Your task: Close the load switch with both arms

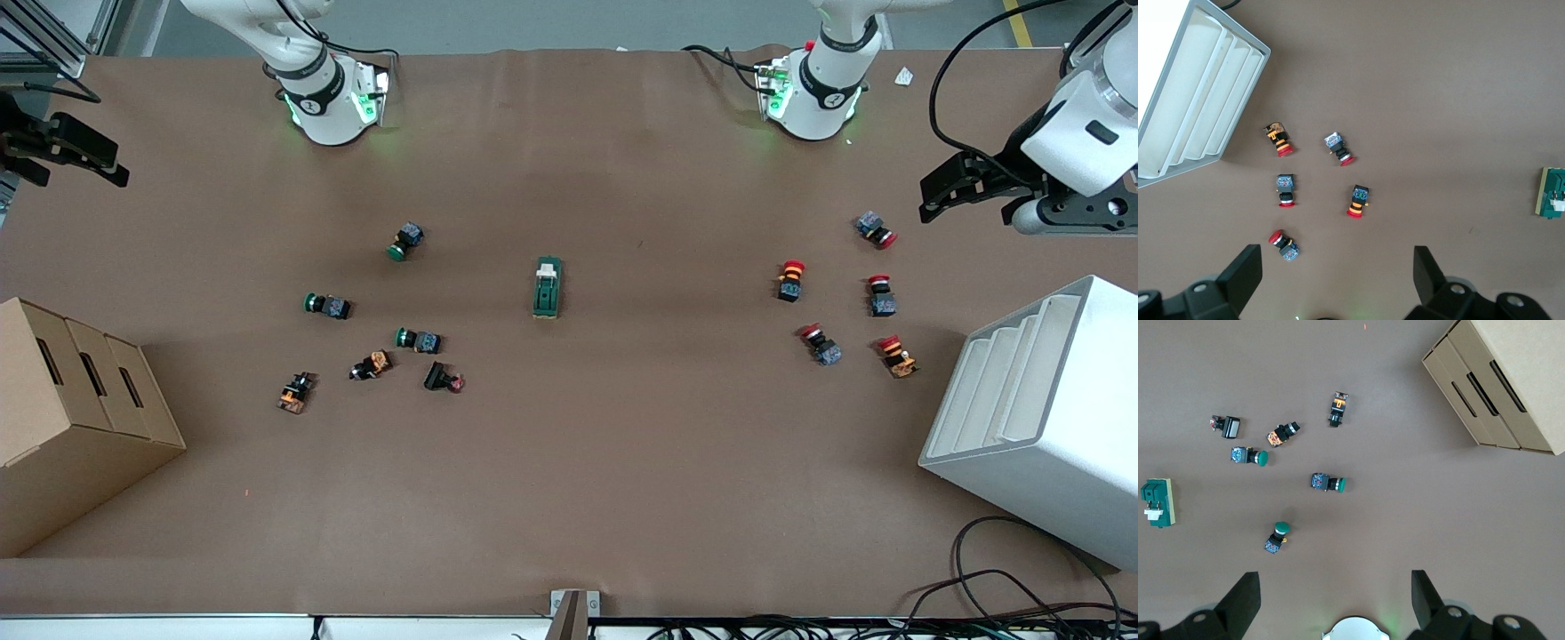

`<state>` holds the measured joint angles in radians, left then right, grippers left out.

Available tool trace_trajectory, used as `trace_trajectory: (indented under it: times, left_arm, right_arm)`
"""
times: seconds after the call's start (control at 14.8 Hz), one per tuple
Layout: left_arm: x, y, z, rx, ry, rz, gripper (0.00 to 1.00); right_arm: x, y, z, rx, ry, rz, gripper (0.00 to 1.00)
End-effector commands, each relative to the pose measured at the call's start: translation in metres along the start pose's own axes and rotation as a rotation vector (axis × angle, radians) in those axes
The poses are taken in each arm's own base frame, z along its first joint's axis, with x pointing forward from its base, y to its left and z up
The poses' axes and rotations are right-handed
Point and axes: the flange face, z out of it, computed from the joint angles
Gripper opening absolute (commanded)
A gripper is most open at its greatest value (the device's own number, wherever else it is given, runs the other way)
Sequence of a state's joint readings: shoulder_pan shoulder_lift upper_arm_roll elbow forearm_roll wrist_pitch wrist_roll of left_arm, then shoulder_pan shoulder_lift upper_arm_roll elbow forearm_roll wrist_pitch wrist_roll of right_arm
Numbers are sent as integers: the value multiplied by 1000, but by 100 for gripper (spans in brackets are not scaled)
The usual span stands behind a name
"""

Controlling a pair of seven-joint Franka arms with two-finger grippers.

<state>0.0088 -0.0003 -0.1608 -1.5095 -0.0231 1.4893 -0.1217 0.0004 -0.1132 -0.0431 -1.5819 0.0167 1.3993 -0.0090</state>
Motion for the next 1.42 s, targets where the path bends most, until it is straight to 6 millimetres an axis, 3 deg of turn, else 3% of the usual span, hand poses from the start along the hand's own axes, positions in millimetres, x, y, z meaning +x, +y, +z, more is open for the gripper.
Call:
trace_trajectory:
  times: [0.0,0.34,0.54,0.81,1.21,1.35]
  left_arm:
    - [-3,0,-8,1,18,7,100]
    - [1,13,-8,-15,33,26,100]
    - [6,52,1,-24,59,75,100]
    - [-1,145,40,-39,65,7,100]
    - [-57,321,129,-42,73,-112,100]
    - [-81,374,170,6,94,-145,100]
  right_arm:
    - [-8,-2,-5,-4,14,-10,100]
    - [-7,0,-5,-5,15,-51,100]
    - [-8,0,-5,-5,12,-47,100]
    - [0,0,2,-2,0,-39,100]
    - [10,8,11,0,-15,-33,100]
    - [27,8,33,-7,-56,-34,100]
